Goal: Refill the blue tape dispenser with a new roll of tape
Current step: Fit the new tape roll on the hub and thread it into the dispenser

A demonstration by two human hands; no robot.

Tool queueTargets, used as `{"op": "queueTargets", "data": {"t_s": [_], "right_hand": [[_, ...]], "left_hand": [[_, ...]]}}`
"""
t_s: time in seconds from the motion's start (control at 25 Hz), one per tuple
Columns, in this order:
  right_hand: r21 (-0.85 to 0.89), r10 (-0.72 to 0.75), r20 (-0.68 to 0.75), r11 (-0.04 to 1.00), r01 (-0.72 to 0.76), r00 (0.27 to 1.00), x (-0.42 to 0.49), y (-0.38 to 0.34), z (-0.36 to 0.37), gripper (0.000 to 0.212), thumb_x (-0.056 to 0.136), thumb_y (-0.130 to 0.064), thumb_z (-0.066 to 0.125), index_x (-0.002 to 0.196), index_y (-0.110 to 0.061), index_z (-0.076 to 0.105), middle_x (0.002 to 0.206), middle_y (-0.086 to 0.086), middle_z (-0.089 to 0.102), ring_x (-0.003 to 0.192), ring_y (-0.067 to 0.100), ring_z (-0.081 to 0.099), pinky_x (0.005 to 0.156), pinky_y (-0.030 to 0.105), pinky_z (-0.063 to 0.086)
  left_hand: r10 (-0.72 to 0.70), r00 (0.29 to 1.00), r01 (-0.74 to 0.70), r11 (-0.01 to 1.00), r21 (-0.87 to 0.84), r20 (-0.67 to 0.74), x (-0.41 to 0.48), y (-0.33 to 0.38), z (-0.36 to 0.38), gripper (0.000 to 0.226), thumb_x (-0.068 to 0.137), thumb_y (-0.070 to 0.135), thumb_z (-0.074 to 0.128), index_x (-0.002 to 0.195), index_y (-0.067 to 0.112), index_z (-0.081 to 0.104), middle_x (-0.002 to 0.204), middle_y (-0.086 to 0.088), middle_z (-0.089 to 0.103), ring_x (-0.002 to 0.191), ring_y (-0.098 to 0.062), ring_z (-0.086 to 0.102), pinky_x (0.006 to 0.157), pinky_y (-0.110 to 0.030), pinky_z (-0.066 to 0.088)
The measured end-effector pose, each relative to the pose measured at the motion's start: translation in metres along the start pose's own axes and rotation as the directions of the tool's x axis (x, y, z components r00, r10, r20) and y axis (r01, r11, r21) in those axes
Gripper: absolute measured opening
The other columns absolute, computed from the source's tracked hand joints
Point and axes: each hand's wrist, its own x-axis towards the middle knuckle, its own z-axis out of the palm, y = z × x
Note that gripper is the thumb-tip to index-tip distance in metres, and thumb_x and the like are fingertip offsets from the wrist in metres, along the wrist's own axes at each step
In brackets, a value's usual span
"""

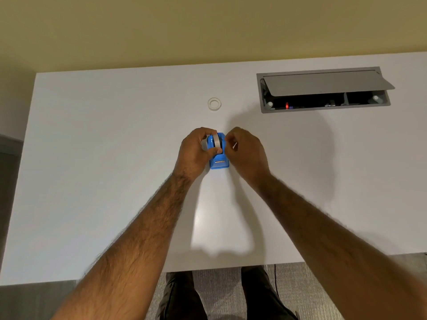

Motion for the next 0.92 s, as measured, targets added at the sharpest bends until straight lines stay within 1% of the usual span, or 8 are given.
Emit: {"op": "queueTargets", "data": {"t_s": [0.08,0.16,0.2,0.24,0.32,0.48,0.6,0.92], "right_hand": [[0.218,0.289,0.012,0.934,-0.285,0.957,-0.007,-0.006,0.004,0.012,0.085,-0.014,0.055,0.081,-0.007,0.063,0.073,0.006,0.064,0.062,0.014,0.056,0.058,0.03,0.051],[0.457,0.554,0.204,0.676,-0.578,0.807,-0.007,-0.016,0.002,0.017,0.085,-0.017,0.058,0.083,-0.002,0.066,0.071,0.009,0.064,0.057,0.015,0.055,0.048,0.029,0.048],[0.507,0.621,0.318,0.527,-0.682,0.717,-0.006,-0.021,0.001,0.021,0.086,-0.023,0.062,0.088,-0.003,0.067,0.073,0.008,0.064,0.057,0.014,0.055,0.047,0.026,0.045],[0.519,0.649,0.387,0.434,-0.736,0.655,-0.004,-0.023,0.0,0.028,0.086,-0.031,0.067,0.092,-0.004,0.066,0.074,0.006,0.063,0.057,0.013,0.055,0.047,0.023,0.043],[0.535,0.67,0.422,0.359,-0.765,0.61,0.002,-0.023,0.005,0.043,0.078,-0.043,0.075,0.096,-0.004,0.066,0.074,0.006,0.063,0.054,0.012,0.053,0.047,0.022,0.042],[0.526,0.711,0.329,0.409,-0.746,0.621,0.008,-0.027,0.016,0.051,0.07,-0.044,0.082,0.094,-0.001,0.066,0.077,0.009,0.063,0.052,0.013,0.055,0.053,0.026,0.049],[0.475,0.726,0.273,0.469,-0.745,0.631,0.009,-0.03,0.017,0.051,0.073,-0.044,0.08,0.098,-0.004,0.062,0.088,0.01,0.067,0.068,0.019,0.065,0.067,0.03,0.059],[0.414,0.716,0.208,0.552,-0.724,0.666,0.012,-0.037,0.016,0.042,0.079,-0.033,0.077,0.104,-0.003,0.061,0.087,0.008,0.061,0.07,0.019,0.061,0.064,0.025,0.051]], "left_hand": [[-0.003,1.0,0.003,1.0,0.006,-0.001,-0.002,0.001,0.001,0.043,0.076,0.014,0.081,0.115,0.017,0.064,0.113,0.006,0.066,0.099,-0.007,0.058,0.085,-0.004,0.039],[0.025,1.0,-0.025,0.999,0.027,0.001,-0.003,0.004,0.002,0.041,0.076,0.015,0.08,0.113,0.017,0.063,0.111,0.004,0.066,0.097,-0.009,0.059,0.086,-0.01,0.043],[0.04,0.999,-0.04,0.999,0.037,0.001,-0.004,0.004,0.002,0.039,0.077,0.017,0.08,0.112,0.017,0.063,0.109,0.004,0.066,0.096,-0.01,0.059,0.085,-0.012,0.044],[0.053,0.999,-0.053,0.998,0.044,0.001,-0.004,0.005,0.002,0.037,0.078,0.019,0.08,0.111,0.017,0.063,0.108,0.003,0.066,0.095,-0.011,0.059,0.085,-0.014,0.045],[0.073,0.997,-0.073,0.996,0.055,0.0,-0.004,0.005,0.001,0.034,0.079,0.019,0.078,0.11,0.017,0.062,0.107,0.003,0.067,0.095,-0.014,0.061,0.087,-0.022,0.048],[0.072,0.997,-0.072,0.993,0.092,0.007,-0.003,0.004,0.003,0.034,0.08,0.02,0.078,0.11,0.016,0.062,0.108,0.0,0.067,0.097,-0.018,0.062,0.09,-0.029,0.05],[0.062,0.998,-0.064,0.99,0.124,0.018,-0.001,0.003,0.005,0.035,0.08,0.022,0.078,0.111,0.016,0.061,0.106,0.003,0.065,0.096,-0.017,0.061,0.09,-0.028,0.049],[0.077,0.997,-0.079,0.989,0.122,0.018,0.002,-0.004,0.006,0.031,0.082,0.023,0.075,0.11,0.019,0.062,0.105,0.002,0.066,0.096,-0.018,0.062,0.093,-0.039,0.054]]}}
